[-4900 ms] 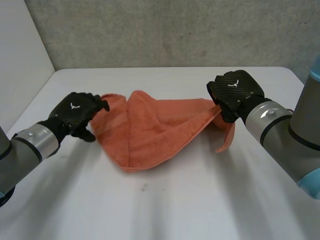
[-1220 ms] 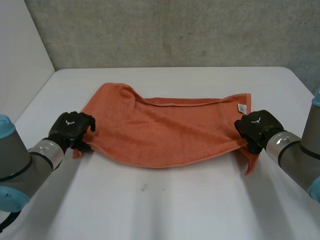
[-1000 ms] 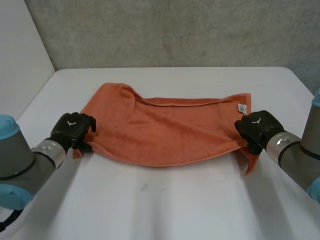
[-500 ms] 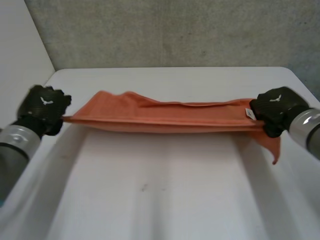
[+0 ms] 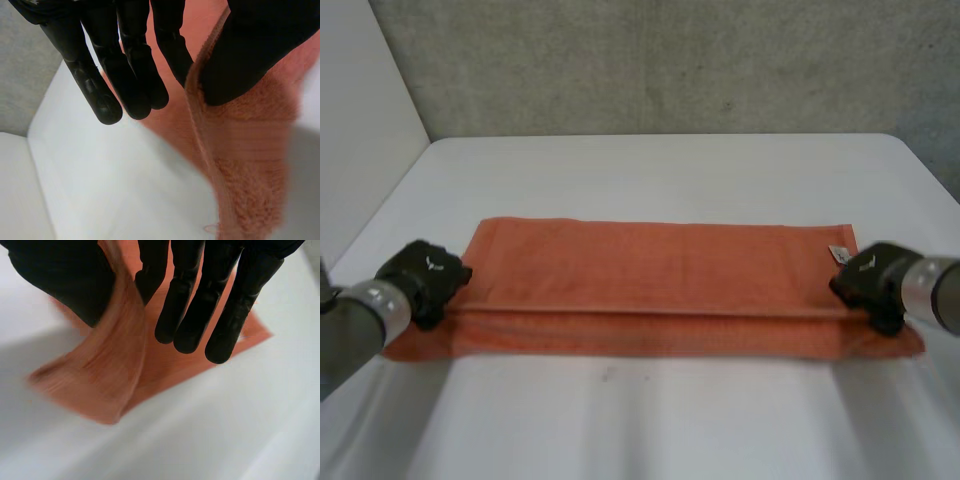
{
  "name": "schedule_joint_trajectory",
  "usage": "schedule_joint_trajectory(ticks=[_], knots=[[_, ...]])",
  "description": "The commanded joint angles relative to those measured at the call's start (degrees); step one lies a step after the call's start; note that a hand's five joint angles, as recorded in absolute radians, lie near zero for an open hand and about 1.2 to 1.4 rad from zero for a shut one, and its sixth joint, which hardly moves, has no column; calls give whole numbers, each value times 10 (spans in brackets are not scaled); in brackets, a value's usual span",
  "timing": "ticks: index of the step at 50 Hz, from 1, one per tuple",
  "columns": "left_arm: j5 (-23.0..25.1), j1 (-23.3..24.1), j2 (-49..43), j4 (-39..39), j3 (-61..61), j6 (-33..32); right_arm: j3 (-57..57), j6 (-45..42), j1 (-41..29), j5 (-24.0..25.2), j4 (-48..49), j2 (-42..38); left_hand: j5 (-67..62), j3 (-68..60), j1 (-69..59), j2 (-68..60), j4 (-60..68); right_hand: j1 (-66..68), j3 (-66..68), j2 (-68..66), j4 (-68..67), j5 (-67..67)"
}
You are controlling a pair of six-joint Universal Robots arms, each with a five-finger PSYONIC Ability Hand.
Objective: Fold the laundry
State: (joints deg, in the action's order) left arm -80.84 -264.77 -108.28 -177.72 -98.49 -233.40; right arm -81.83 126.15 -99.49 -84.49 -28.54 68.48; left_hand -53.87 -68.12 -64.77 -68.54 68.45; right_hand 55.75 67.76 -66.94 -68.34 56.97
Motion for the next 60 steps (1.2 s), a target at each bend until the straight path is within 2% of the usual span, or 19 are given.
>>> schedule_joint_trajectory(ticks=[1,3,4,6,7,8,10,11,15,25,40,46,48,50,52,54,57,58,60], knots=[[-39,51,-89,-58,256,-18,233,41,-1,-26,101,-35,-161,-119,-152,-115,116,243,122,-131,-117,130],[-42,58,-88,-88,303,-14,260,53,0,-28,118,-35,-161,-119,-152,-115,116,243,122,-131,-117,130],[-42,66,-83,-130,336,-8,320,96,-1,-29,181,-34,-161,-119,-152,-115,116,243,122,-131,-117,130],[-44,75,-67,-181,351,3,338,125,-1,-28,229,-25,-161,-119,-152,-115,116,243,122,-131,-117,130],[-44,80,-54,-208,351,12,335,145,1,-27,276,-6,-161,-119,-152,-115,116,243,122,-131,-117,130],[-47,82,-28,-259,349,35,335,145,1,-27,277,-5,-161,-119,-152,-115,116,243,122,-131,-117,130],[-48,82,-17,-282,344,50,329,153,1,-23,297,9,-161,-119,-152,-115,116,243,122,-131,-117,130],[-48,82,2,-314,329,77,279,161,0,-23,334,60,-161,-119,-152,-115,116,243,122,-131,-117,130],[-46,76,21,-319,270,123,201,161,4,-7,332,85,-161,-119,-152,-115,116,243,122,-131,-117,130],[-42,65,11,-308,133,130,48,161,2,32,335,76,-161,-119,-152,-115,116,243,122,-131,-117,130],[-20,66,-111,-333,-23,128,-46,160,4,20,317,-71,-161,-119,-152,-115,116,243,122,-131,-117,130],[-27,64,-79,-307,-71,121,-65,139,9,22,213,-45,-161,-119,-152,-115,116,243,122,-131,-117,130],[-29,61,-36,-265,-100,117,-68,129,9,21,192,-34,-161,-119,-152,-115,116,243,122,-131,-117,130],[-29,55,-2,-224,-117,108,-89,62,15,21,99,9,-161,-119,-152,-115,116,243,122,-131,-117,130],[-29,41,41,-146,-138,87,-98,40,21,21,76,17,-161,-119,-152,-115,116,243,122,-131,-117,130],[-29,30,64,-88,-151,70,-132,-40,60,20,3,46,-161,-119,-152,-115,116,243,122,-131,-117,130],[-27,23,81,-32,-158,57,-143,-79,76,22,-24,62,-161,-119,-152,-115,116,243,122,-131,-117,130],[-22,23,96,45,-157,45,-144,-88,80,22,-24,65,-161,-119,-152,-115,116,243,122,-131,-117,130],[-21,24,96,51,-155,44,-139,-91,83,27,-12,68,-161,-119,-152,-115,116,243,122,-131,-117,130]])
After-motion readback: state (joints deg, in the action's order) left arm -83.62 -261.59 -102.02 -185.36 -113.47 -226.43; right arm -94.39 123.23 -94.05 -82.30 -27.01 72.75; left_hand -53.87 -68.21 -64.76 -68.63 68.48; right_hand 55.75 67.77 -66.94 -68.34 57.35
